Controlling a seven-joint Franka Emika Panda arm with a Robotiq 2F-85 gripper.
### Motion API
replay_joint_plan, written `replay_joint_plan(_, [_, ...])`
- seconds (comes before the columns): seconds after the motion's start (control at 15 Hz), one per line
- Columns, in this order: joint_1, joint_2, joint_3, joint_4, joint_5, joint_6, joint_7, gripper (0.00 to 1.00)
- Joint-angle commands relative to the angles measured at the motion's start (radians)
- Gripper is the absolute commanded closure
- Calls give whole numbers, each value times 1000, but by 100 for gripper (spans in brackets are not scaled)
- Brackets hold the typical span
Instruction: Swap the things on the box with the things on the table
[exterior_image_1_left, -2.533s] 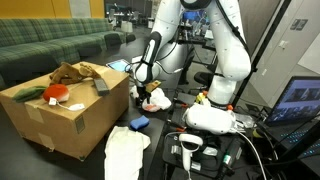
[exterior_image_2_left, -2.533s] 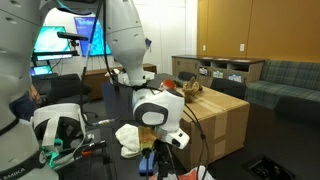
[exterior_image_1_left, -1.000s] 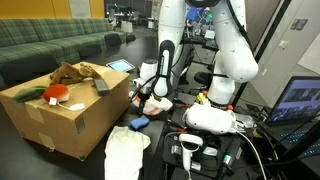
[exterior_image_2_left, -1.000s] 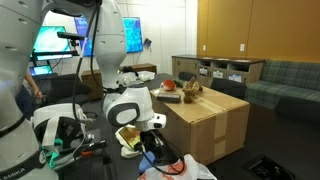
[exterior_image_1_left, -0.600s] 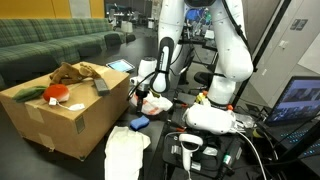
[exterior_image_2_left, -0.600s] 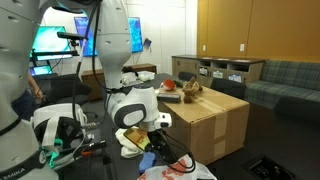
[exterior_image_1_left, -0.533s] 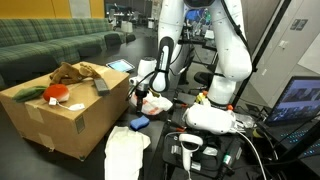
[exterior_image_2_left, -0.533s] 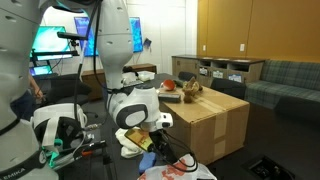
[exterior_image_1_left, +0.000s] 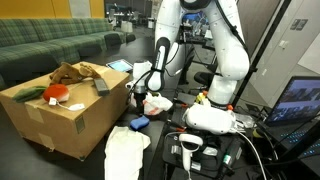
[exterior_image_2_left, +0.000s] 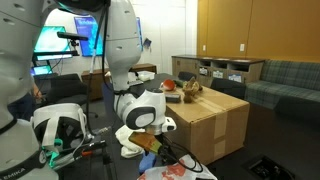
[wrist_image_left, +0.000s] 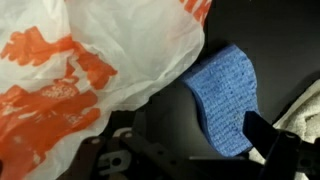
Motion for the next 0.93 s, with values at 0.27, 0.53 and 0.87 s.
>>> replay_joint_plan(0.27, [93, 25, -44, 24, -21, -73, -3, 0])
replay_joint_plan(0.53, [149, 76, -73, 43, -29, -59, 5, 0])
replay_joint_plan(0.87, [262, 144, -158, 74, -38, -9, 57, 0])
